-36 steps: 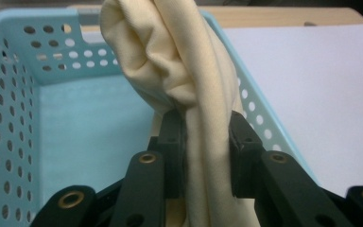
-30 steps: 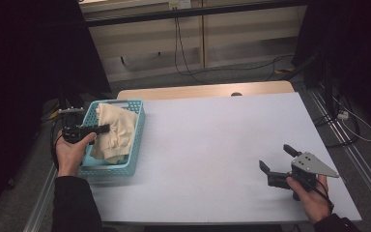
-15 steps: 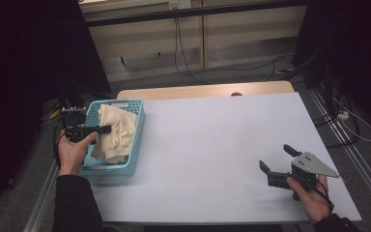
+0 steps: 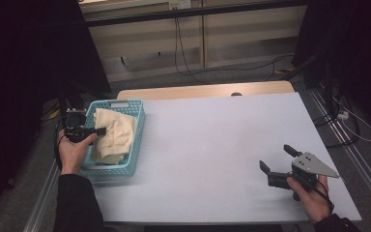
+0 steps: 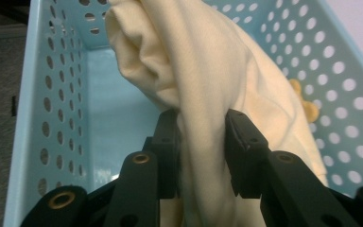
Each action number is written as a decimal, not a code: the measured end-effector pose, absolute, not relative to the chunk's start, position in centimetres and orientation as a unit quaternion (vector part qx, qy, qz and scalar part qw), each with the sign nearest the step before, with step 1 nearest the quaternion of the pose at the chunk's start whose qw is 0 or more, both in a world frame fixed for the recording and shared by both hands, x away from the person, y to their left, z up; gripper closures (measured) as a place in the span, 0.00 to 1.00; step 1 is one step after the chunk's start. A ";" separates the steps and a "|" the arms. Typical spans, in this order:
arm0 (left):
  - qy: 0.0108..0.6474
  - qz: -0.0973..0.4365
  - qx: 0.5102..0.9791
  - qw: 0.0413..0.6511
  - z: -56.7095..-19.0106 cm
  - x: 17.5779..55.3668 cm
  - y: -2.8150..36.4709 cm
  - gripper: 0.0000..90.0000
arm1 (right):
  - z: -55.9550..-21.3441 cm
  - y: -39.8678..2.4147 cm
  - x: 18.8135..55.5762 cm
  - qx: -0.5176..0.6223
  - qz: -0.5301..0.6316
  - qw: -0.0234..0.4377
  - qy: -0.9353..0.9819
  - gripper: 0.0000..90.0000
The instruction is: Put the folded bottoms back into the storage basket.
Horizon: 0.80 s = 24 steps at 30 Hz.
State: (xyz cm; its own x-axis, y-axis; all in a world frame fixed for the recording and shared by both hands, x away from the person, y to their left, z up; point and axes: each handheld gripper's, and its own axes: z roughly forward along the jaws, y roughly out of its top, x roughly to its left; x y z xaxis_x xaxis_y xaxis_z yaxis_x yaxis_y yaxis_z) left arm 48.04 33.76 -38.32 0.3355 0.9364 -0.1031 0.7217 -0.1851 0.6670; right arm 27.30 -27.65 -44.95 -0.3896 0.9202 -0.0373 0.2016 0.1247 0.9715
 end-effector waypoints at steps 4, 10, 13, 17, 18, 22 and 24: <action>0.549 0.173 0.754 0.316 -38.7 48.3 33.7 0.76 | -44.9 -27.6 27.3 0.423 0.508 0.354 0.661 0.03; 0.553 0.189 0.753 0.303 -39.4 48.6 33.9 0.74 | -45.0 -27.6 27.3 0.423 0.508 0.354 0.662 0.03; 0.554 0.198 0.755 0.288 -39.8 48.8 34.0 0.73 | -45.0 -27.6 27.3 0.422 0.508 0.354 0.663 0.03; 0.552 0.202 0.757 0.286 -40.1 48.9 34.1 0.71 | -45.0 -27.6 27.3 0.423 0.508 0.354 0.662 0.03; 0.553 0.203 0.757 0.283 -40.2 49.0 34.1 0.71 | -45.0 -27.6 27.3 0.423 0.508 0.354 0.662 0.03; 0.560 0.208 0.753 0.275 -40.5 49.1 34.4 0.66 | -45.0 -27.6 27.3 0.423 0.507 0.354 0.662 0.03; 0.561 0.210 0.751 0.277 -40.6 49.1 34.5 0.61 | -45.0 -27.6 27.3 0.423 0.508 0.354 0.662 0.03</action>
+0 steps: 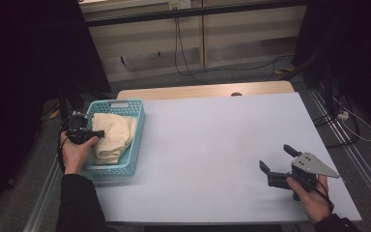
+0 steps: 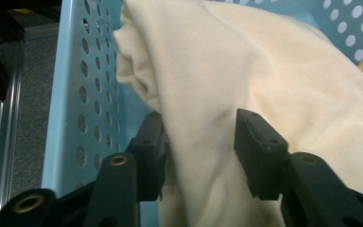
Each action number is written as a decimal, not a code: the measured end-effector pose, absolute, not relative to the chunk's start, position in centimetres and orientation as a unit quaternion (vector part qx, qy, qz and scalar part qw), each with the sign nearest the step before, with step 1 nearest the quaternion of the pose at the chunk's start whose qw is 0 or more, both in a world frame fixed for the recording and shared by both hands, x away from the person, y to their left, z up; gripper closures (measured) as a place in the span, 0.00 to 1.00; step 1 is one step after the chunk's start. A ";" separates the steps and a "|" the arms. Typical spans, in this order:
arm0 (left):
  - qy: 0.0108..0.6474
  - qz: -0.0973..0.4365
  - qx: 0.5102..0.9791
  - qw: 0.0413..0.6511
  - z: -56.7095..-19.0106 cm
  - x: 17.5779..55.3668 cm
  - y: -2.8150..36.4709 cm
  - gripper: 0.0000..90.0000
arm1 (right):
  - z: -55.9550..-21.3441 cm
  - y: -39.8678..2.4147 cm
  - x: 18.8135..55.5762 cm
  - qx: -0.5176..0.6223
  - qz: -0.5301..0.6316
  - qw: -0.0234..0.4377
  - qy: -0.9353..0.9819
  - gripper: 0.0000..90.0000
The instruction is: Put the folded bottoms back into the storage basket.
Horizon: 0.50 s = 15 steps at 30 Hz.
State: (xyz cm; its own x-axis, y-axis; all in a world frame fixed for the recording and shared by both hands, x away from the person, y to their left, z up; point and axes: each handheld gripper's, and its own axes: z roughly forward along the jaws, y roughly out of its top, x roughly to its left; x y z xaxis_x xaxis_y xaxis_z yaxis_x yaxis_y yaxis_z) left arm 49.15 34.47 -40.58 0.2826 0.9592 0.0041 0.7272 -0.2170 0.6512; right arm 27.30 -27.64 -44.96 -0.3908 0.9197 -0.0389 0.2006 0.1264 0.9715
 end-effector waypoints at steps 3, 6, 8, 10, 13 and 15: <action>0.557 0.209 0.756 0.273 -40.6 49.2 34.5 0.59 | -45.0 -27.6 27.3 0.423 0.508 0.354 0.662 0.03; 0.560 0.211 0.753 0.274 -40.7 49.2 34.5 0.52 | -45.0 -27.6 27.3 0.423 0.507 0.354 0.662 0.03; 0.559 0.211 0.754 0.274 -40.6 49.2 34.6 0.47 | -45.0 -27.6 27.3 0.423 0.508 0.354 0.662 0.03; 0.556 0.221 0.750 0.282 -40.6 49.1 34.5 0.44 | -45.0 -27.6 27.3 0.423 0.508 0.354 0.662 0.03; 0.557 0.221 0.747 0.287 -40.5 49.0 34.6 0.36 | -45.0 -27.6 27.3 0.423 0.508 0.353 0.662 0.03; 0.554 0.228 0.744 0.295 -40.4 48.9 34.6 0.31 | -45.0 -27.6 27.3 0.423 0.508 0.353 0.662 0.03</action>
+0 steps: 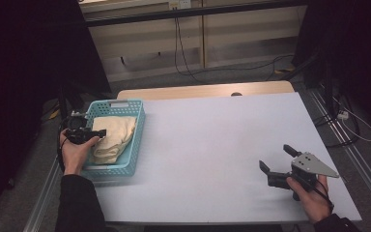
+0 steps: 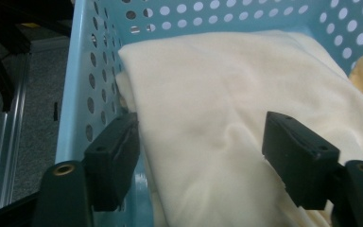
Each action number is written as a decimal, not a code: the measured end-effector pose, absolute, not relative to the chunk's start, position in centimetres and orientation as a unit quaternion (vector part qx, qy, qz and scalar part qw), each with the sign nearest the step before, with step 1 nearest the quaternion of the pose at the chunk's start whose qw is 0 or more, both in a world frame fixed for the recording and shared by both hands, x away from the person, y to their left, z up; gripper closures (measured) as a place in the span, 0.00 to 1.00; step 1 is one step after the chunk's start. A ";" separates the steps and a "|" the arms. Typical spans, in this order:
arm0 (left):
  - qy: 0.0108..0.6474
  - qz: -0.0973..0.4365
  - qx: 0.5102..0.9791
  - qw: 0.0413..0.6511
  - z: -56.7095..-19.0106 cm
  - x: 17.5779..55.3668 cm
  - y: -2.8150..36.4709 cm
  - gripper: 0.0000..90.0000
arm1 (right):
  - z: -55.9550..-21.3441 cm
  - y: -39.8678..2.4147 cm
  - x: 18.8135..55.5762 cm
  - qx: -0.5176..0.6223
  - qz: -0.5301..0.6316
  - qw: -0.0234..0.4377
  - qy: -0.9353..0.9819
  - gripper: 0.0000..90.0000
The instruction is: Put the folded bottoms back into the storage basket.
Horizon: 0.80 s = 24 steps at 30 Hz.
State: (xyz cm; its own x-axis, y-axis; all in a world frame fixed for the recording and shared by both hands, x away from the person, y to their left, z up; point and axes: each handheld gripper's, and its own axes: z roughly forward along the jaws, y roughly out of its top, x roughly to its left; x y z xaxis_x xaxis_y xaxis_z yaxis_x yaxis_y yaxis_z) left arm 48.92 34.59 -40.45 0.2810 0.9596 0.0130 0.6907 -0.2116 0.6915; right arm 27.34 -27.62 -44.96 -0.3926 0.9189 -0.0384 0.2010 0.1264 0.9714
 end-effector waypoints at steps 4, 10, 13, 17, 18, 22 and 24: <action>0.546 0.237 0.744 0.304 -40.2 48.8 34.6 0.28 | -45.0 -27.6 27.4 0.422 0.508 0.353 0.662 0.03; 0.545 0.257 0.730 0.324 -39.7 48.5 34.6 0.09 | -45.0 -27.6 27.4 0.423 0.508 0.353 0.662 0.03; 0.540 0.259 0.724 0.342 -39.5 48.2 34.4 0.07 | -45.0 -27.6 27.4 0.423 0.508 0.353 0.661 0.03; 0.533 0.264 0.722 0.354 -39.0 47.9 34.4 0.05 | -45.0 -27.7 27.4 0.423 0.509 0.353 0.661 0.03; 0.526 0.269 0.723 0.358 -38.9 47.7 34.4 0.05 | -45.0 -27.7 27.4 0.424 0.509 0.353 0.661 0.03; 0.502 0.266 0.738 0.366 -38.7 47.1 34.3 0.04 | -45.1 -27.8 27.4 0.425 0.509 0.352 0.661 0.03; 0.499 0.282 0.736 0.361 -38.6 46.8 34.1 0.05 | -45.1 -27.9 27.4 0.425 0.509 0.352 0.661 0.03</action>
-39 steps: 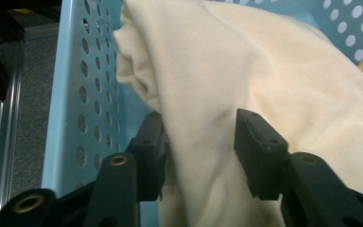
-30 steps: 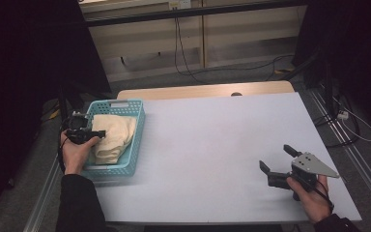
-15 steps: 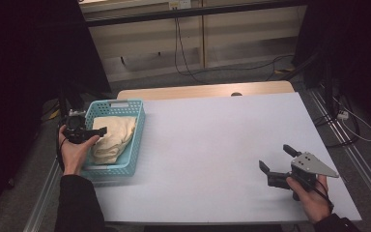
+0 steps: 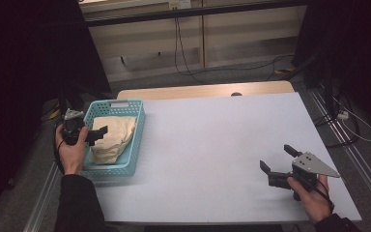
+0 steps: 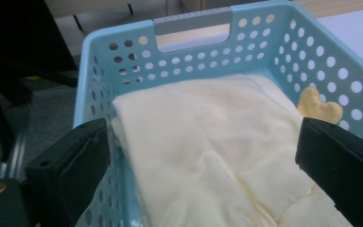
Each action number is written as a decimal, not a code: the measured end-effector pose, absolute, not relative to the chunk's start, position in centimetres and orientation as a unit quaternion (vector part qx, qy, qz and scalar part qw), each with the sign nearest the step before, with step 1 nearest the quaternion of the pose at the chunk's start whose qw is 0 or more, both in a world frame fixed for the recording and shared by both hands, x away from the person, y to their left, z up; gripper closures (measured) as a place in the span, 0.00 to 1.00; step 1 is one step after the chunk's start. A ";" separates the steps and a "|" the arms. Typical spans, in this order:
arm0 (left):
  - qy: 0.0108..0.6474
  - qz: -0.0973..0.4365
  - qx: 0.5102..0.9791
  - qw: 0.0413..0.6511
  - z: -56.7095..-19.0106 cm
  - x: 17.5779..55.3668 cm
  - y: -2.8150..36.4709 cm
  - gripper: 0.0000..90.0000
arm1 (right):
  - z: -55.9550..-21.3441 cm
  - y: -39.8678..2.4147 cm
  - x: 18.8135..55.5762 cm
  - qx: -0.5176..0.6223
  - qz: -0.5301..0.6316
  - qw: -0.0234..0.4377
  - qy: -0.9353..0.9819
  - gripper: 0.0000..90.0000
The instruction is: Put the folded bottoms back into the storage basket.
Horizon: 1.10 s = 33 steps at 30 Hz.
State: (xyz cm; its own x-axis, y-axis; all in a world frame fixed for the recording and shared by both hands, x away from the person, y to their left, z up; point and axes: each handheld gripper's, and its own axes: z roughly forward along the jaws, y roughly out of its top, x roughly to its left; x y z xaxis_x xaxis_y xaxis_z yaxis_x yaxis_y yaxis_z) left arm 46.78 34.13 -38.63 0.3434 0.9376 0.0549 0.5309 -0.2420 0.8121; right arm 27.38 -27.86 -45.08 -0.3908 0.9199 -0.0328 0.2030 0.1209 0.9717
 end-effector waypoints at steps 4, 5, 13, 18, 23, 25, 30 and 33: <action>0.499 0.283 0.728 0.376 -38.5 46.5 33.9 0.06 | -45.1 -27.9 27.4 0.426 0.509 0.352 0.660 0.03; 0.502 0.281 0.727 0.375 -38.4 46.3 33.8 0.06 | -45.1 -27.9 27.4 0.426 0.509 0.351 0.660 0.03; 0.500 0.281 0.719 0.393 -37.8 45.1 33.2 0.06 | -45.1 -27.9 27.5 0.425 0.509 0.351 0.661 0.03; 0.487 0.290 0.718 0.404 -37.4 44.2 32.8 0.06 | -45.1 -27.9 27.5 0.423 0.510 0.351 0.661 0.03; 0.475 0.298 0.712 0.422 -37.0 43.4 32.4 0.06 | -45.1 -27.8 27.5 0.423 0.510 0.350 0.662 0.03; 0.471 0.296 0.715 0.424 -37.0 43.1 32.1 0.06 | -45.1 -27.8 27.5 0.423 0.510 0.351 0.662 0.03; 0.456 0.296 0.723 0.425 -37.1 42.0 31.5 0.06 | -45.1 -27.8 27.4 0.423 0.509 0.351 0.662 0.03; 0.455 0.295 0.724 0.427 -37.2 41.4 31.3 0.06 | -45.1 -27.7 27.5 0.423 0.508 0.352 0.663 0.03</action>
State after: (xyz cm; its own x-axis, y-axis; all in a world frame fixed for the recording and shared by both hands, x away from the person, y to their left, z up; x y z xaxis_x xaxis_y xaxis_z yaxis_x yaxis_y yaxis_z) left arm 41.42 31.29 -37.23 0.4116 0.9105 0.0390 0.4064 -0.2216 0.8864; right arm 27.47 -27.70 -45.07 -0.3947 0.9181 -0.0364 0.2030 0.1258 0.9711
